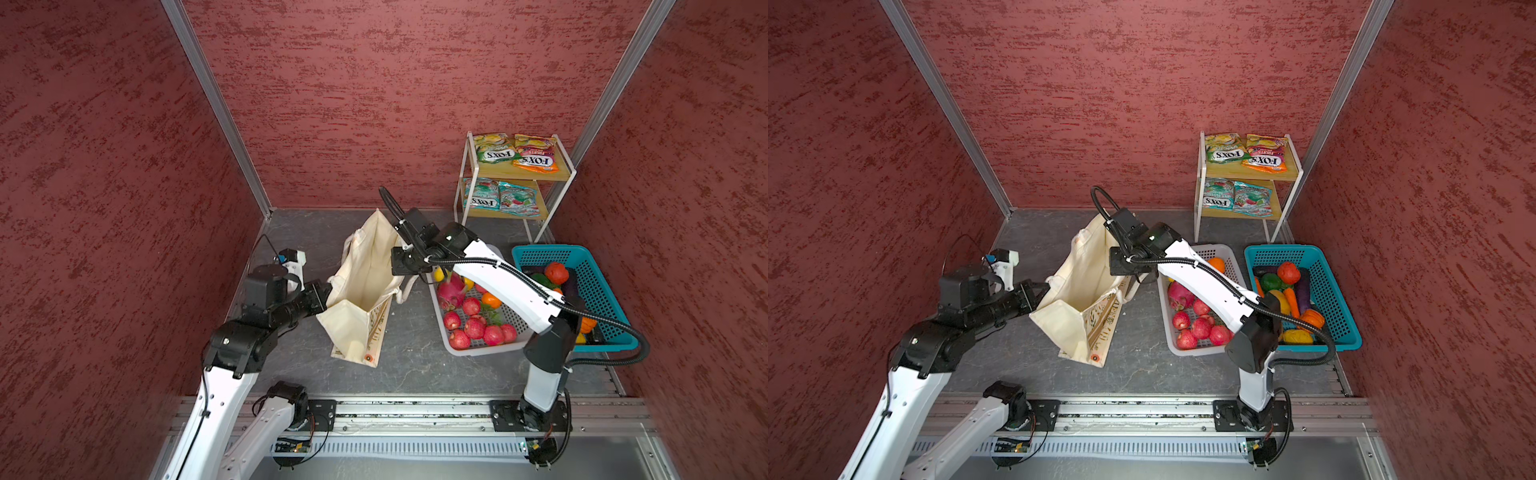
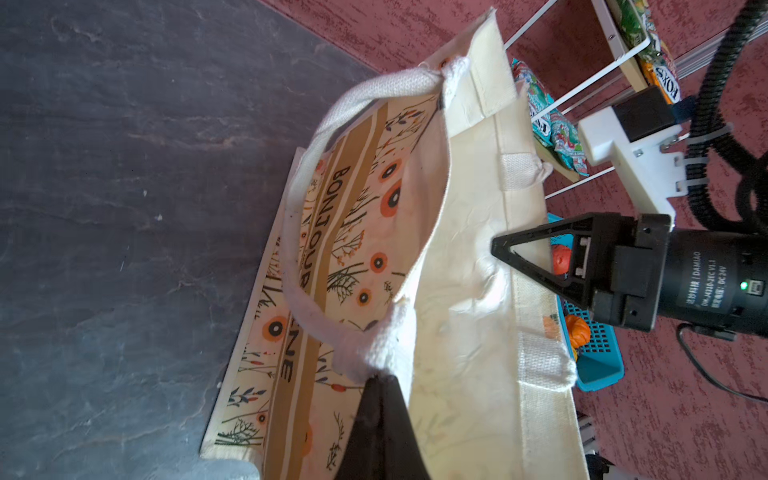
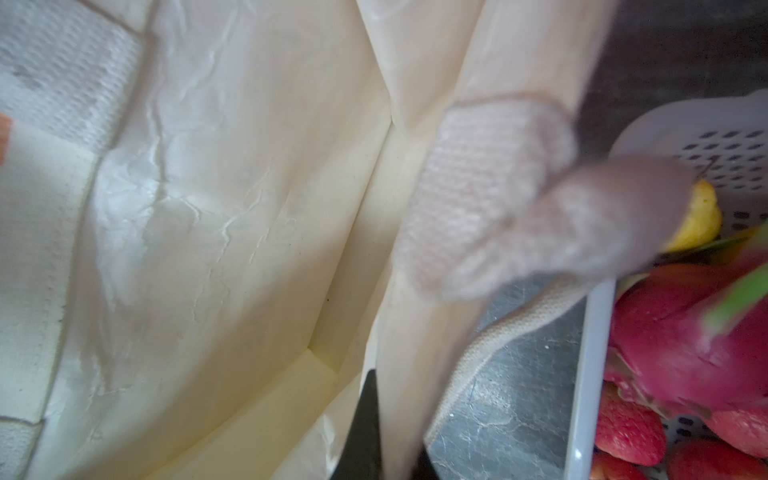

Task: Place the food into the grocery bag and tie it
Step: 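Grasp the bag handles with both grippers and lift the bag upright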

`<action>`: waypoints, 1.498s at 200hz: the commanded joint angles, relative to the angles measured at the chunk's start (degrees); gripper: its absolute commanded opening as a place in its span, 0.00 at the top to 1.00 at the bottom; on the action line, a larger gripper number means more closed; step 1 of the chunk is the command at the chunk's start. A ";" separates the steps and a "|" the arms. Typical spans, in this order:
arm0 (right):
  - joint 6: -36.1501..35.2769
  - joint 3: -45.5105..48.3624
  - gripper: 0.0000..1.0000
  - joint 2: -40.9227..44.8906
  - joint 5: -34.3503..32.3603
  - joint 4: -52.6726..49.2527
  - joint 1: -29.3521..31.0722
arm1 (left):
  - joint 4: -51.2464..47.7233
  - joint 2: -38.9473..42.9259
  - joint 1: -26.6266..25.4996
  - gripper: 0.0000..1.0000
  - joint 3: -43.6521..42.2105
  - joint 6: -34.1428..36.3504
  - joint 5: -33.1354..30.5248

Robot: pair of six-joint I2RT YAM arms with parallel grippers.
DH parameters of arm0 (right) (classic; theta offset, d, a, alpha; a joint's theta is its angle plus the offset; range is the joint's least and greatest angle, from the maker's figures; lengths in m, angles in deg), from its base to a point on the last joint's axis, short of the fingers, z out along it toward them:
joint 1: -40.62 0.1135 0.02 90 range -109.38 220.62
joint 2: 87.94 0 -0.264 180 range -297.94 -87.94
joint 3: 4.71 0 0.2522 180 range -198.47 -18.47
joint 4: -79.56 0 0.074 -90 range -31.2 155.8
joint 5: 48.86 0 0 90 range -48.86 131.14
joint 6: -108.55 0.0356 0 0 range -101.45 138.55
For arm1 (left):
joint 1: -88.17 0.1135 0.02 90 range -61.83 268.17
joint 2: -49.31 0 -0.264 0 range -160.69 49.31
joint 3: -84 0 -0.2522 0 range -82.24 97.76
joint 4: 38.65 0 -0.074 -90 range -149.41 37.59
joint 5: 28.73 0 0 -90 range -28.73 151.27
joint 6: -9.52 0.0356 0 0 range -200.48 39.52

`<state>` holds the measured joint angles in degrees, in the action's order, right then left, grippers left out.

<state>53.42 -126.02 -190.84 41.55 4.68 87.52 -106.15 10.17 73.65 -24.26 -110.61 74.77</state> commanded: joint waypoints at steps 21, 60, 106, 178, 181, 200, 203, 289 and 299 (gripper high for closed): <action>-1.32 6.60 1.00 6.70 -2.83 5.51 -0.14 | -2.60 2.33 -3.19 0.49 -0.46 -2.18 -1.67; -0.71 7.28 0.80 7.80 -3.19 5.94 0.76 | -3.53 -2.59 -4.71 0.26 6.73 3.52 -3.05; 1.21 4.38 0.53 6.20 -6.54 2.27 1.79 | -8.25 -13.39 -5.08 0.11 16.01 10.46 -10.13; 6.68 3.35 0.34 4.76 -10.45 -2.01 3.20 | -6.63 -30.51 -5.41 0.00 21.24 15.18 -8.21; 7.05 3.56 0.34 4.84 -10.70 -1.99 3.25 | -6.69 -31.13 -5.43 0.00 21.28 15.33 -8.40; 8.83 5.19 0.32 4.68 -11.90 -1.80 3.29 | -7.24 -34.30 -5.60 0.03 21.51 15.71 -9.36; 9.14 5.37 0.32 4.64 -11.98 -1.70 3.29 | -7.10 -34.68 -5.60 0.04 21.48 15.78 -9.27; 14.88 15.40 0.83 3.88 -6.69 5.60 3.55 | -9.83 -29.66 -5.09 0.84 17.64 15.49 -11.51; 14.57 14.32 0.95 4.09 -9.11 2.75 3.56 | -11.37 -28.25 -4.54 0.95 17.44 16.01 -13.52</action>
<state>66.53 -110.74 -186.62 35.01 9.27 90.58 -113.95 -21.61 68.27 -6.21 -95.79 64.67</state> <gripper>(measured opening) 0.162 0.161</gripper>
